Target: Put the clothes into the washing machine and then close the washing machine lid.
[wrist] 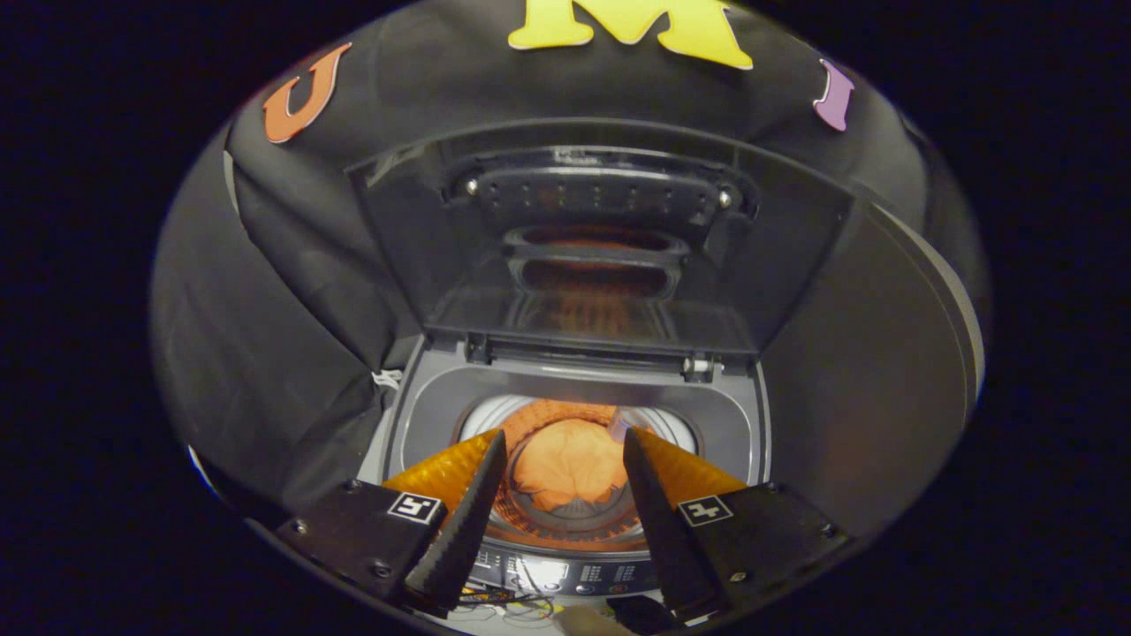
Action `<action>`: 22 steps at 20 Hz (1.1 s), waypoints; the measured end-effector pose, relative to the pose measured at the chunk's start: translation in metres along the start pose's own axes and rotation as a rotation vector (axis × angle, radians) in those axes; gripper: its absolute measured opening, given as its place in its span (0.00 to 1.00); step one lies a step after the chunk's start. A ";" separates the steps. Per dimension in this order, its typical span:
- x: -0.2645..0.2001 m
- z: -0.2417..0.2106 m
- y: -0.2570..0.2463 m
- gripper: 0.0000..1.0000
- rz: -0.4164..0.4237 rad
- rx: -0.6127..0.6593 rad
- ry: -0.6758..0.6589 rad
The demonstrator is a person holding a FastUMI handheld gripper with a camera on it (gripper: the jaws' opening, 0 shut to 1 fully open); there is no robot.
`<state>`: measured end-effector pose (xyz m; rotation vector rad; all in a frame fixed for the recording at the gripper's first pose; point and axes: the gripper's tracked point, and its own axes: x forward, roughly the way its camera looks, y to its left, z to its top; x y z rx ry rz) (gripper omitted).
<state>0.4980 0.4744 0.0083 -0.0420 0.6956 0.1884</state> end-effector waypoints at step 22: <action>-0.109 0.170 -0.020 0.83 -0.001 -0.014 -0.475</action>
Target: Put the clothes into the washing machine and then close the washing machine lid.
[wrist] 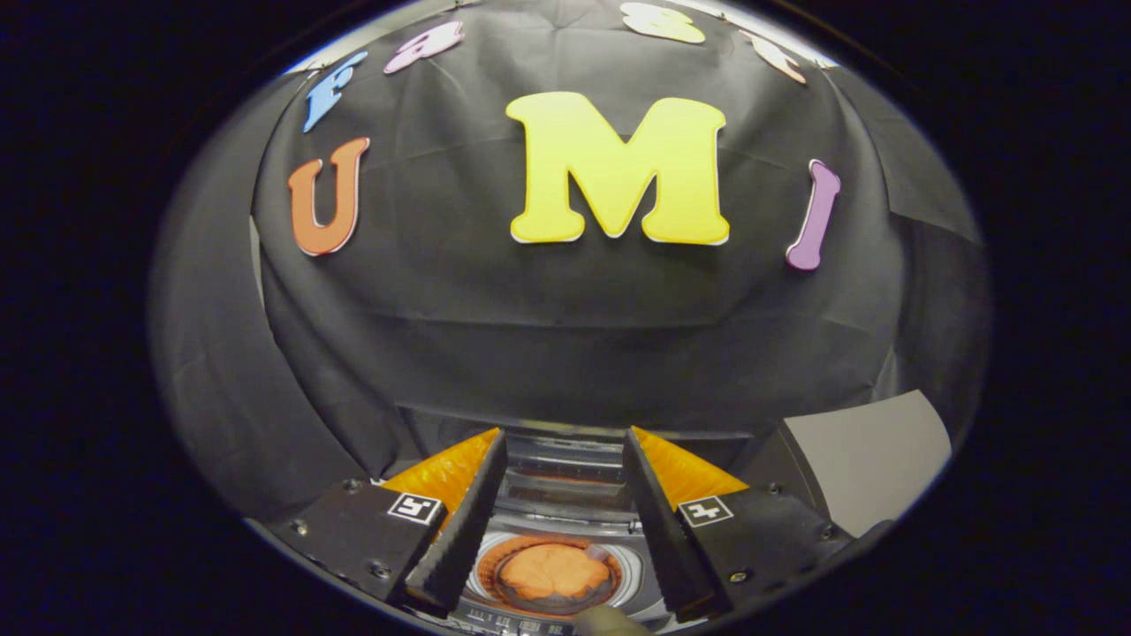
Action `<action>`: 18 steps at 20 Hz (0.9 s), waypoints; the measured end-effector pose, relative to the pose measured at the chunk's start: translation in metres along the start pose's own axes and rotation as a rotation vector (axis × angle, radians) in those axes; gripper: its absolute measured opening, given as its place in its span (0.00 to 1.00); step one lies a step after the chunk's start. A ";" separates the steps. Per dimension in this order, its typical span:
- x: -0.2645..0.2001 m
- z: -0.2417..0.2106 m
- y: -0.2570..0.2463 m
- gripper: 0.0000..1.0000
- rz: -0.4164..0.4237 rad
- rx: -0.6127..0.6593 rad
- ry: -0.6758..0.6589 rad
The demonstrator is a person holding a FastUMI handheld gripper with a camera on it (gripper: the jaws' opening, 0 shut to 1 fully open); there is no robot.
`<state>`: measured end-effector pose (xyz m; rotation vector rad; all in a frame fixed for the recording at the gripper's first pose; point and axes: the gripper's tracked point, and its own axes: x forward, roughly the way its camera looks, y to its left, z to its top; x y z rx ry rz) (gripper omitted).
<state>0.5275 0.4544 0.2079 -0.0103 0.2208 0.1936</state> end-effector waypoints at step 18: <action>0.104 0.009 -0.002 0.83 -0.063 0.052 0.122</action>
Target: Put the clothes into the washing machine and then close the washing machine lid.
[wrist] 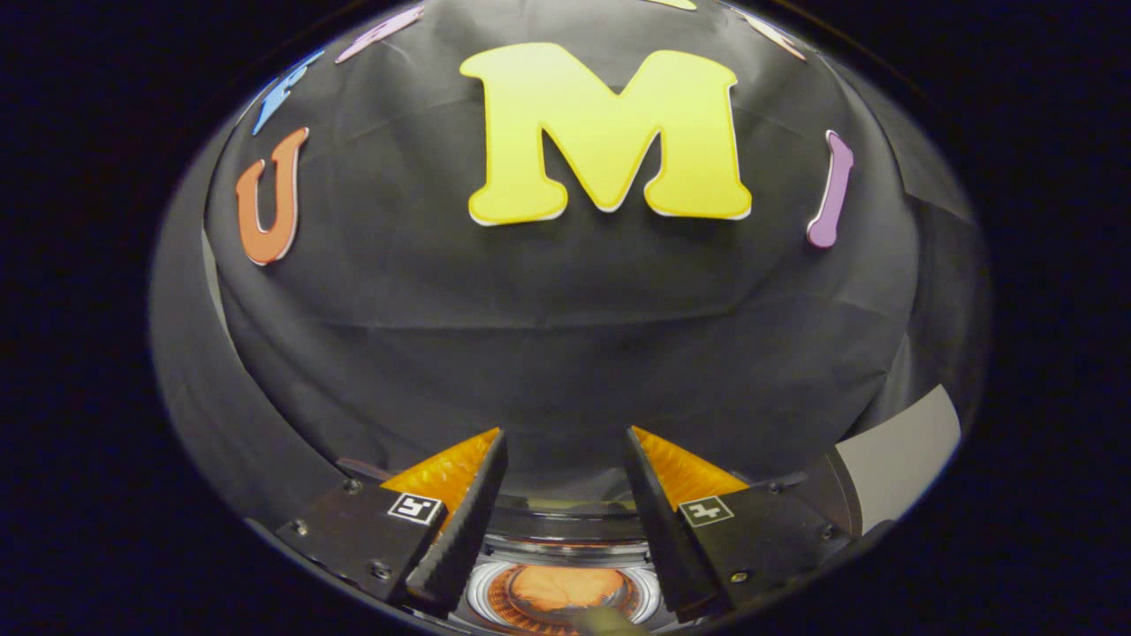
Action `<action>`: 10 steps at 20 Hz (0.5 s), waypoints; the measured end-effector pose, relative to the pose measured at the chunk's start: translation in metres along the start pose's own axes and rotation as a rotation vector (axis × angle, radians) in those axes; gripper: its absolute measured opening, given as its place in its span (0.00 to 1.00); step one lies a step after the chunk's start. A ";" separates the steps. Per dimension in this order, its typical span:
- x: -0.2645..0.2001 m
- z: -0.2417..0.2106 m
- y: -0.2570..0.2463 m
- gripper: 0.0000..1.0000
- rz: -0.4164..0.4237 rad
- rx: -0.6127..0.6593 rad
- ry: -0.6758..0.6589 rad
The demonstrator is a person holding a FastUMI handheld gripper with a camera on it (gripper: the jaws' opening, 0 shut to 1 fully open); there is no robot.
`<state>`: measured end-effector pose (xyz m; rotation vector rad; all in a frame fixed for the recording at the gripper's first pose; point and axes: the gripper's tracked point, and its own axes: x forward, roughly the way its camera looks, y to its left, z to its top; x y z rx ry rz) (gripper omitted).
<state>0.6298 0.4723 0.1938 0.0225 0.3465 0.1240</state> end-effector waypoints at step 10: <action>0.019 -0.022 -0.005 0.84 -0.036 0.009 0.050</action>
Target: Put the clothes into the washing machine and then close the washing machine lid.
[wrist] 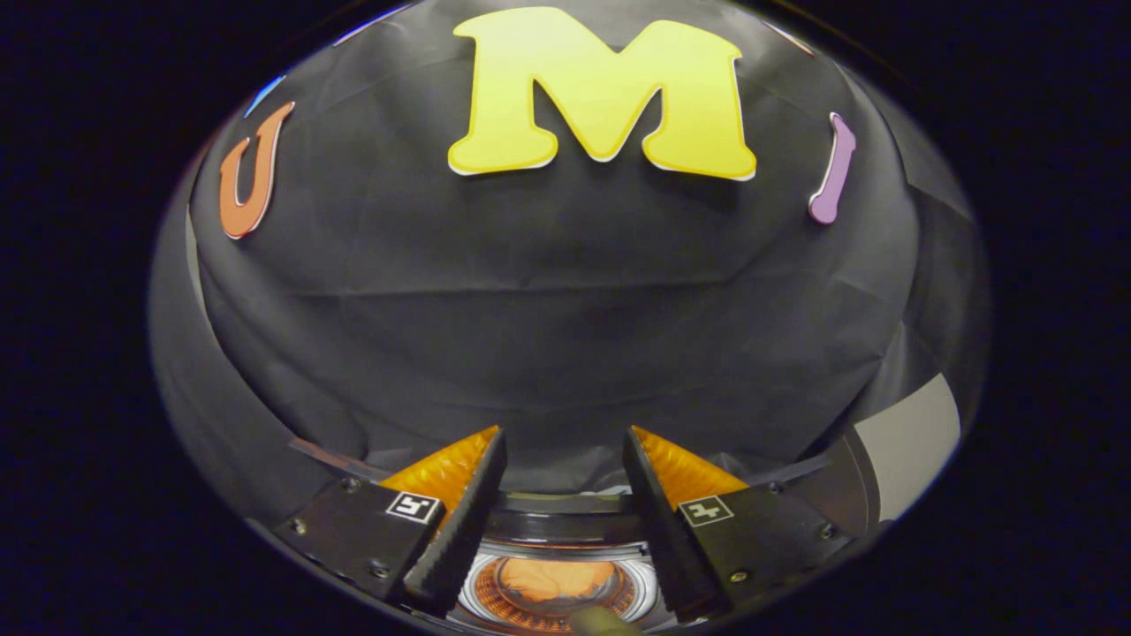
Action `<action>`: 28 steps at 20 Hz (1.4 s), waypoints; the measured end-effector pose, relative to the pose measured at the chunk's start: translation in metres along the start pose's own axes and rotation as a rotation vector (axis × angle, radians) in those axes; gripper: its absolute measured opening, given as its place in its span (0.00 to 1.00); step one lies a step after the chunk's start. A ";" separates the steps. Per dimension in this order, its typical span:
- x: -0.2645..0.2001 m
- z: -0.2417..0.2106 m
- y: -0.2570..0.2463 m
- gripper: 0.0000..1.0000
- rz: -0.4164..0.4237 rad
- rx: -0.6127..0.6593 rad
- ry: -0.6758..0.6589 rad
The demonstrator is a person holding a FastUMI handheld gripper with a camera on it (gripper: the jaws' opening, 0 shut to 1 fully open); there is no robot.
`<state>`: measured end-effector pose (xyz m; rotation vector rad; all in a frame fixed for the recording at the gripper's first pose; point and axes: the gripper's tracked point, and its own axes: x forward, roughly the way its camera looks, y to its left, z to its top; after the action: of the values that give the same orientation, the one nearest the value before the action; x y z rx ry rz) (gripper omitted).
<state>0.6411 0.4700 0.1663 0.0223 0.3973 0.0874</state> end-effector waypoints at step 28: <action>-0.014 -0.013 0.009 0.84 0.073 -0.046 -0.181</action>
<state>0.6224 0.4781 0.1605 -0.0009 0.2132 0.1649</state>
